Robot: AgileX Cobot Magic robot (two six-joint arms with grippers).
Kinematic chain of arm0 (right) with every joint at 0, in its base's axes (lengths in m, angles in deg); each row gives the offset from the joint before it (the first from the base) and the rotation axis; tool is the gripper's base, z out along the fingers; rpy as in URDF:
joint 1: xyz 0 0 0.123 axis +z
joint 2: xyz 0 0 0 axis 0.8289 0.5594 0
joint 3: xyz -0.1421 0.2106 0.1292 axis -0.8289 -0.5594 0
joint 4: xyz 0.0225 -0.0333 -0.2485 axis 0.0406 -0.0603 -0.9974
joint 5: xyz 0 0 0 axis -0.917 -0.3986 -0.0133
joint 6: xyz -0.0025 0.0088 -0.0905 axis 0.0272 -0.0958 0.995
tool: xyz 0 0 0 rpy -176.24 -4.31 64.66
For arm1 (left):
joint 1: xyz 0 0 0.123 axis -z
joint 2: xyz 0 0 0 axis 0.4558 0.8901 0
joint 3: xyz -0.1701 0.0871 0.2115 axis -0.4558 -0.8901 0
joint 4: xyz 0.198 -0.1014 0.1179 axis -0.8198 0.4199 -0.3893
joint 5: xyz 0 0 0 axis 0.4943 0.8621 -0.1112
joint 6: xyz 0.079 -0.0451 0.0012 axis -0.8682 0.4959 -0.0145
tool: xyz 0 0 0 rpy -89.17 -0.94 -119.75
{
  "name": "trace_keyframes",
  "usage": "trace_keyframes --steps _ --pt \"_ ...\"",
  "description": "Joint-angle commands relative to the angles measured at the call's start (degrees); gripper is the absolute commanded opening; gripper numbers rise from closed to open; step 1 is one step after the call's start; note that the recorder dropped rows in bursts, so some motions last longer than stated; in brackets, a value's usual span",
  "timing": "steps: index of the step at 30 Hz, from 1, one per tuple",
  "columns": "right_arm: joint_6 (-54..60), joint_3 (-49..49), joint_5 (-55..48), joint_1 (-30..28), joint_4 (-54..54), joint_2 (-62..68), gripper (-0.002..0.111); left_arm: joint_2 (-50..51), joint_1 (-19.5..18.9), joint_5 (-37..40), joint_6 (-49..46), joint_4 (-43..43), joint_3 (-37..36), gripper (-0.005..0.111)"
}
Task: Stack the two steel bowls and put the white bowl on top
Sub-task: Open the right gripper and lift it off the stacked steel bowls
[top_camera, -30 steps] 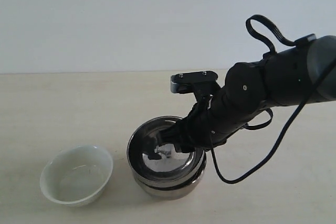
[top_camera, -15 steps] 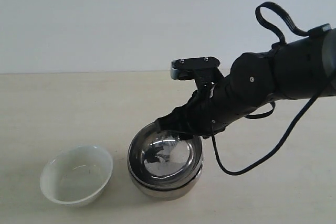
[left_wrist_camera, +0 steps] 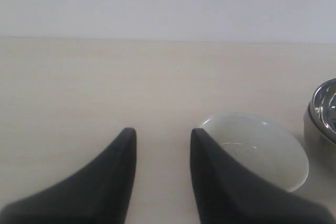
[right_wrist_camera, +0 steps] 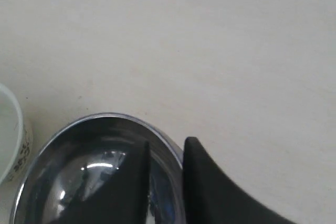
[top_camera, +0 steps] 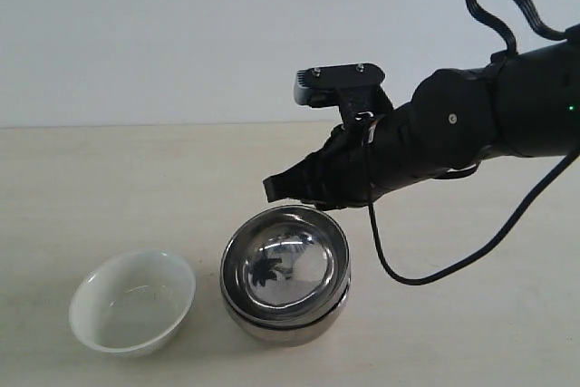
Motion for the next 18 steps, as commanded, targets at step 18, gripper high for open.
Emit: trace_keyframes --steps 18 --pt "1.9 -0.2 -1.1 0.0 -0.9 4.6 0.0 -0.2 -0.2 0.0 -0.2 0.1 -0.2 0.032"
